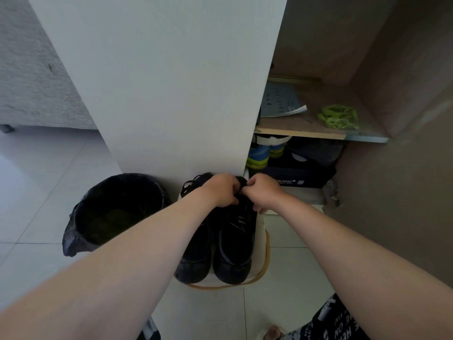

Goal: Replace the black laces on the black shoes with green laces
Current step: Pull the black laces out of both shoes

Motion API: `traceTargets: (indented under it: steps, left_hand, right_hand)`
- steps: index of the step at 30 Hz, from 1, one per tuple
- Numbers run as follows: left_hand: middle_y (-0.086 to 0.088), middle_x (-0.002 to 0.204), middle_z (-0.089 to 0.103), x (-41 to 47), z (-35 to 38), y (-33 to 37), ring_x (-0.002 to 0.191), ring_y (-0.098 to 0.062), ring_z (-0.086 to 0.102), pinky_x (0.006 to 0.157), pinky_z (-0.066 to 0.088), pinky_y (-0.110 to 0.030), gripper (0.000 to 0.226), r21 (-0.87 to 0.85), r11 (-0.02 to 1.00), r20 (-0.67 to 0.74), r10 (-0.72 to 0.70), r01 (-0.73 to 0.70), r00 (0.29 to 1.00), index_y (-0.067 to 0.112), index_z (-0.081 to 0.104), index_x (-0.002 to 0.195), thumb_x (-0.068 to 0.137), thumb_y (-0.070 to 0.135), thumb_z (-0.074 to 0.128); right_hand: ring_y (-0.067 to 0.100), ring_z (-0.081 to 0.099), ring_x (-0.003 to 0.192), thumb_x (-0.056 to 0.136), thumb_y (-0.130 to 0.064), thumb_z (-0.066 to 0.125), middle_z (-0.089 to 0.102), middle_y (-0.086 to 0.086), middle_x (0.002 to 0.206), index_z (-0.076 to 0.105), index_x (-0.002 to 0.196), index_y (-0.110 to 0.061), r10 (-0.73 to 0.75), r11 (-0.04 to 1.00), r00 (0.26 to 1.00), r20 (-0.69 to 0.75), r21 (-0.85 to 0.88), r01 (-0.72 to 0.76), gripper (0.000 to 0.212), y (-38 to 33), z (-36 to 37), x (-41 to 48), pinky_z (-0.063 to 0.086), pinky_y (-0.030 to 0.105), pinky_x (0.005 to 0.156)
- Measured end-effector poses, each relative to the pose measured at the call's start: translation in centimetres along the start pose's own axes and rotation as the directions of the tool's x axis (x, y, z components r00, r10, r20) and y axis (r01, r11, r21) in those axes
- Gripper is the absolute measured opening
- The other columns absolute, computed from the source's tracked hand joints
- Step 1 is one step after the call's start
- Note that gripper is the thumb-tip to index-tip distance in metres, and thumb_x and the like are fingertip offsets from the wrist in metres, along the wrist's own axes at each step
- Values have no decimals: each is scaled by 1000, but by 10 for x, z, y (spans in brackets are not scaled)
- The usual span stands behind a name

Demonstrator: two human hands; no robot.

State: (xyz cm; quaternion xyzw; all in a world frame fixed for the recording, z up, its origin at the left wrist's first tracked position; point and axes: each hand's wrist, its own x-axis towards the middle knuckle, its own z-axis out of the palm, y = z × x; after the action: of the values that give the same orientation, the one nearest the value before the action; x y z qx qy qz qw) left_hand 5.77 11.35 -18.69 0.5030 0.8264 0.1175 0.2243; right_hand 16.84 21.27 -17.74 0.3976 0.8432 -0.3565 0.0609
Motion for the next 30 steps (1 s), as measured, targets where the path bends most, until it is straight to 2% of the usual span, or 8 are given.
traceTargets:
  steps: [7,10,13,16,18,22,26,30]
  left_hand:
    - [-4,105,70,0,1,2,100,-21,64,77,41,-21,27,-34,999,-10,8,-8,1000,14,71,106,80,11,71]
    - [-6,106,70,0,3,6,100,-23,65,78,43,-21,30,-31,999,1,10,-10,1000,13,71,110,82,5,63]
    - [-6,103,69,1,5,6,98,-23,64,77,44,-22,26,-34,999,20,-3,3,1000,14,70,107,84,6,61]
    - [-5,97,67,1,4,5,96,-23,62,76,43,-25,6,-42,999,11,-5,6,1000,14,67,92,89,17,63]
    - [-7,95,65,1,3,5,95,-25,60,74,39,-27,18,-92,995,-29,-33,30,999,14,60,86,94,30,61]
    - [-16,111,68,6,0,2,107,-32,59,81,38,-28,29,-243,963,-115,-146,115,983,5,64,99,101,30,49]
    - [-4,92,65,5,-1,1,90,-23,59,68,38,-27,17,-265,963,-110,-73,42,991,12,60,92,91,29,65]
    - [7,99,59,1,5,1,93,-12,56,77,42,-22,51,-215,976,-15,-18,15,1000,18,59,115,74,34,84]
  right_hand:
    - [27,76,73,92,-11,64,75,16,85,65,97,2,111,991,984,141,-83,-100,14,10,-8,6,63,45,70]
    - [31,70,91,95,-7,54,68,17,107,61,113,1,22,999,995,-102,-44,-27,21,6,-10,8,60,41,76]
    - [26,60,99,101,-12,46,62,10,110,57,115,-9,-130,990,922,-366,-5,138,18,2,-14,5,48,33,78]
    - [21,68,83,101,-19,48,68,5,100,57,104,-18,-141,979,949,-281,105,177,10,-1,-12,4,57,37,69]
    - [25,73,68,95,-24,53,70,7,92,57,96,-18,-31,989,989,-147,137,52,8,-2,-13,3,62,38,61]
    - [26,75,68,85,-23,70,73,14,90,66,99,-4,131,991,978,159,-42,-126,23,4,-13,0,63,45,63]
    - [26,74,71,90,-24,73,75,15,79,66,76,-4,-2,990,996,88,-140,15,25,13,-9,7,60,38,66]
    - [31,68,83,95,-25,65,70,15,89,57,82,-8,-106,987,983,-150,-136,86,23,10,-11,13,56,43,74]
